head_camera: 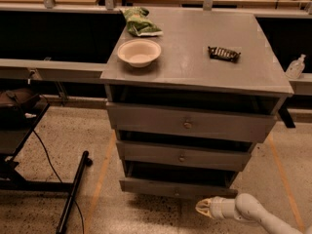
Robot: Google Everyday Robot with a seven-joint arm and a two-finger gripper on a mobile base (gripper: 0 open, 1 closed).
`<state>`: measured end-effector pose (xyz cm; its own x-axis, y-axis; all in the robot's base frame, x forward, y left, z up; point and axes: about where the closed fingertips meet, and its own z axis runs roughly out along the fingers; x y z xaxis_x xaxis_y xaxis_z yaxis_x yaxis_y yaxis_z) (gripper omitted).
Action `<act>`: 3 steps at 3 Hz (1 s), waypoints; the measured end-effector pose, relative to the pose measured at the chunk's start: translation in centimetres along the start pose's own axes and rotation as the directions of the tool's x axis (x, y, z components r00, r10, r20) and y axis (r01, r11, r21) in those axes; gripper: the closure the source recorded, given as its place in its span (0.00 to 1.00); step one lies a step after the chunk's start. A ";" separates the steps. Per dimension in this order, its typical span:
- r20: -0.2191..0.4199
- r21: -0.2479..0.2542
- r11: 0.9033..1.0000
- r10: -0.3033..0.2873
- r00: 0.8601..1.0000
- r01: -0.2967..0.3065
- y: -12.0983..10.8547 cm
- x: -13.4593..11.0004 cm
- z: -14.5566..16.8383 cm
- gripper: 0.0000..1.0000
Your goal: Close bottom drawer
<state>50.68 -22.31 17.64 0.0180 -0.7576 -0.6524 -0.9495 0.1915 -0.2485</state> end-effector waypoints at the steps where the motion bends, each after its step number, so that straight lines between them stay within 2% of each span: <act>1: -0.008 0.003 1.000 0.000 1.000 0.000 -1.1 0.8 1.8 1.00; 2: -0.055 0.000 1.000 -0.018 0.998 0.018 -3.5 1.9 4.1 1.00; 3: -0.075 0.003 0.999 -0.043 0.996 0.044 -5.5 1.7 5.6 1.00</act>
Offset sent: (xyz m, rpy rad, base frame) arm 0.0902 0.0069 -0.0522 -0.1310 -0.0040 0.0078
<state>57.73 -21.19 13.89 0.0358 -0.8097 -0.5858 -0.9470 0.1598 -0.2788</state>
